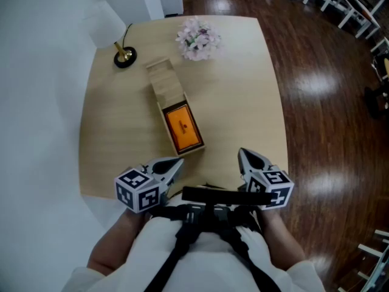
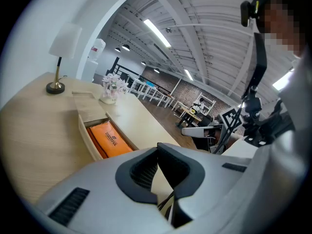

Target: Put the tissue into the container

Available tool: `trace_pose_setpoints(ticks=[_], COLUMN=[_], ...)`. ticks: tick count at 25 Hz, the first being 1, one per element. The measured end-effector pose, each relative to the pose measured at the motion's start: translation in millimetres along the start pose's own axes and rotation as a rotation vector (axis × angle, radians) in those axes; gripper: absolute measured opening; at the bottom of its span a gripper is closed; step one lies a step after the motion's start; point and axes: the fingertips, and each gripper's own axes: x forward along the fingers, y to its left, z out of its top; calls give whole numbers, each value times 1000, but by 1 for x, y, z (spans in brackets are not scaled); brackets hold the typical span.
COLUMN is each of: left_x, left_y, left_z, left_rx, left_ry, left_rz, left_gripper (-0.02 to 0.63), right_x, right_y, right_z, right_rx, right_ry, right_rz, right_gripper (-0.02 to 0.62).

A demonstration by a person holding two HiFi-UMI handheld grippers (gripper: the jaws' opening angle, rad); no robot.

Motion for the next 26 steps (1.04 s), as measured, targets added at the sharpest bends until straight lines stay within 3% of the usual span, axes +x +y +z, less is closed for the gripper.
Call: trace_pose_setpoints(ticks=[26], left_x=[1], left_y=[0], left_z=[-1], left_rx=[11], left_ry=[13], left_rz=[-4], left_gripper=[-2], right_x=[5], right_y=[6], right_z=[-2], right_rx=[-29], right_ry=[27], right_rz=[18], right_gripper=[-12])
